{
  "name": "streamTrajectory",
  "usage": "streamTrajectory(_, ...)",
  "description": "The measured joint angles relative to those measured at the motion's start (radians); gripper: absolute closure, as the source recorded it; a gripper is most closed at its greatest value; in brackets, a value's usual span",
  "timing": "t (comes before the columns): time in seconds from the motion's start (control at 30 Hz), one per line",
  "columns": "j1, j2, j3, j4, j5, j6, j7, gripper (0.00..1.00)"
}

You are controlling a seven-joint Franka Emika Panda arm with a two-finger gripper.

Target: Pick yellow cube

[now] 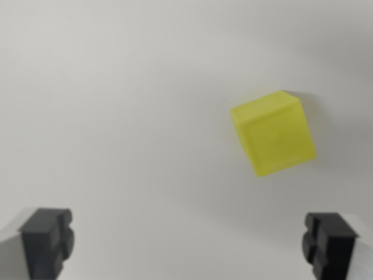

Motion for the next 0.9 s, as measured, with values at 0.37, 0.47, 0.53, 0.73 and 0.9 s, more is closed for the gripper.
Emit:
streamTrajectory(0.37,-0.023,0.057,0.0,0.002,0.004,0.057,-0.109,0.0)
streamTrajectory(0.47,-0.03,0.074,0.0,0.004,0.005,0.073,-0.139,0.0)
streamTrajectory(0.53,-0.034,0.085,0.0,0.006,0.006,0.083,-0.159,0.0)
streamTrajectory(0.73,-0.047,0.119,0.0,0.012,0.009,0.112,-0.218,0.0)
streamTrajectory(0.9,-0.057,0.148,0.001,0.019,0.011,0.135,-0.268,0.0)
